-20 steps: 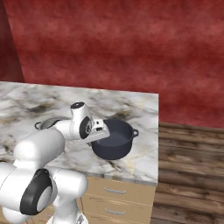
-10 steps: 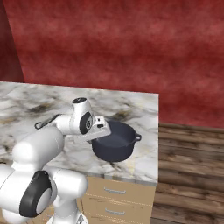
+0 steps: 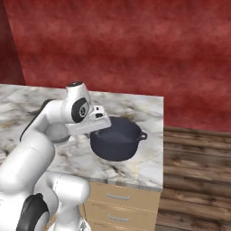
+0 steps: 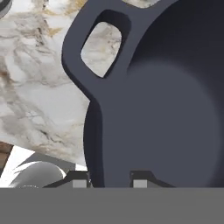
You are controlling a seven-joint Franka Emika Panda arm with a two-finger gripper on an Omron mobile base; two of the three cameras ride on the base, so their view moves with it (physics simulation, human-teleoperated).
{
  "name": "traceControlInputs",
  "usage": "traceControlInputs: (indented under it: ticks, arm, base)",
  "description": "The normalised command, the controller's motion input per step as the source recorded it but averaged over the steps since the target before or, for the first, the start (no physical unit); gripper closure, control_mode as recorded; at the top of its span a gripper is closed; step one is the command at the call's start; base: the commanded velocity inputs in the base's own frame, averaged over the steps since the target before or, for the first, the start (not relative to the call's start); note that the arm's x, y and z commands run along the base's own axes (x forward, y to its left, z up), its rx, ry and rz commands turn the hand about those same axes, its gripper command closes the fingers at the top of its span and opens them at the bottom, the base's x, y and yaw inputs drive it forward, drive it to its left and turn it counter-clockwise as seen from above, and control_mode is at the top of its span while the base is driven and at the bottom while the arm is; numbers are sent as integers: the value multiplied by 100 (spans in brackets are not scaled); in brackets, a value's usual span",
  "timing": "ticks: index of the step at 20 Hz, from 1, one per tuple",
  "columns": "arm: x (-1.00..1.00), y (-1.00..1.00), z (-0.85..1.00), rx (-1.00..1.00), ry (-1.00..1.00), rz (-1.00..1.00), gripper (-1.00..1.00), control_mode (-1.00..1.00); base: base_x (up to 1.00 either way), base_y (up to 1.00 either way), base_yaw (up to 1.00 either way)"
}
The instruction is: Pick the pot and colander and place them in the sink. Then turn on the water.
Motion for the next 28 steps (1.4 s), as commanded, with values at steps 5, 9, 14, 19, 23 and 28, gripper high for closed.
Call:
traceControlInputs:
  ticks: [5, 9, 14, 19, 23, 28]
  arm:
    - [-52, 0, 40, -2, 1, 13, 100, -100]
    - [-47, 0, 0, -11, 1, 39, 100, -100]
    - [-39, 0, -1, -14, 0, 39, 100, 100]
    - [0, 0, 0, 0, 0, 0, 100, 100]
    - [0, 0, 0, 0, 0, 0, 100, 100]
    - [0, 0, 0, 0, 0, 0, 100, 100]
  base:
    - [0, 0, 0]
    - [0, 0, 0]
    - [-11, 0, 7]
    - [-61, -17, 11]
    - [-65, -47, -33]
    - [-48, -45, -56]
